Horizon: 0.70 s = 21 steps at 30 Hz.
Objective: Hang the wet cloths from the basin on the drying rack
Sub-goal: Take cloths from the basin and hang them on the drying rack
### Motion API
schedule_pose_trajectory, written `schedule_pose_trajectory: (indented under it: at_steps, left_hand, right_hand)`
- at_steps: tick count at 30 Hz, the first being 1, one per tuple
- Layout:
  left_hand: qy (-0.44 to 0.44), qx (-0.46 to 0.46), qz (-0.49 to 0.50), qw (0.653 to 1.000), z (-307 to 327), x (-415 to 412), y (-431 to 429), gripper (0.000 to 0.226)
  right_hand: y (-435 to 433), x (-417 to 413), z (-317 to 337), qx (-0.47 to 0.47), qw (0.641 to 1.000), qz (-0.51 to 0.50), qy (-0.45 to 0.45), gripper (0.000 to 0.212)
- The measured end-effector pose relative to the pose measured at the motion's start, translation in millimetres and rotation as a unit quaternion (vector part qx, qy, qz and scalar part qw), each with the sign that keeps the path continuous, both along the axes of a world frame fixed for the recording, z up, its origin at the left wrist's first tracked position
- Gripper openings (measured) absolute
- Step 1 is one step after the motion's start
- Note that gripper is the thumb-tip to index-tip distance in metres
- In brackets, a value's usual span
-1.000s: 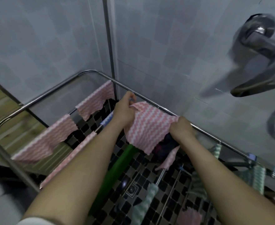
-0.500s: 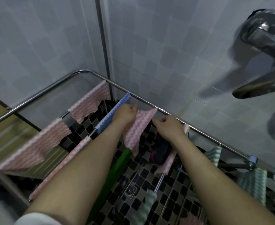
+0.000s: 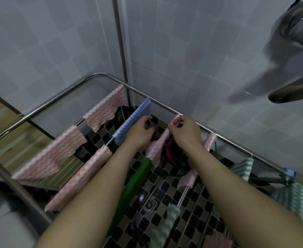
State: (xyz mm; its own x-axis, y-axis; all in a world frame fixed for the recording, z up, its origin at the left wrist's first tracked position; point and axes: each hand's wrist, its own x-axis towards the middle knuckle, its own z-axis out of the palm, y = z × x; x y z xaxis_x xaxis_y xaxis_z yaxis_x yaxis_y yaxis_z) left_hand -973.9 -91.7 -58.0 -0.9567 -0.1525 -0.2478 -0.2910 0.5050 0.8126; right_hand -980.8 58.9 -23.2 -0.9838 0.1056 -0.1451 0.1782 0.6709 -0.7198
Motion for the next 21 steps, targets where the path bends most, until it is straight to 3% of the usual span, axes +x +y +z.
schedule_pose_trajectory:
  at_steps: [5,9,14,17,19,21]
  left_hand:
    - [0.022,-0.053,-0.111,0.992,28,69,3,0.029]
    - [0.100,-0.127,-0.109,0.981,22,87,18,0.030]
    - [0.094,-0.187,-0.119,0.971,19,90,24,0.032]
    - [0.145,-0.118,-0.078,0.979,34,96,31,0.017]
    - [0.136,0.042,-0.015,0.990,52,105,42,0.016]
    - [0.063,0.213,0.018,0.975,71,114,52,0.015]
  right_hand:
    - [0,3,-1,0.002,1.000,0.017,0.008,0.005]
    - [-1,4,1,-0.021,1.000,0.004,0.003,0.004]
    - [6,10,26,-0.169,0.978,-0.061,-0.105,0.010]
    - [24,24,54,-0.362,0.901,-0.121,-0.203,0.015]
    - [38,37,69,-0.486,0.833,-0.128,-0.231,0.006]
    - [45,50,77,-0.563,0.784,-0.104,-0.239,0.008]
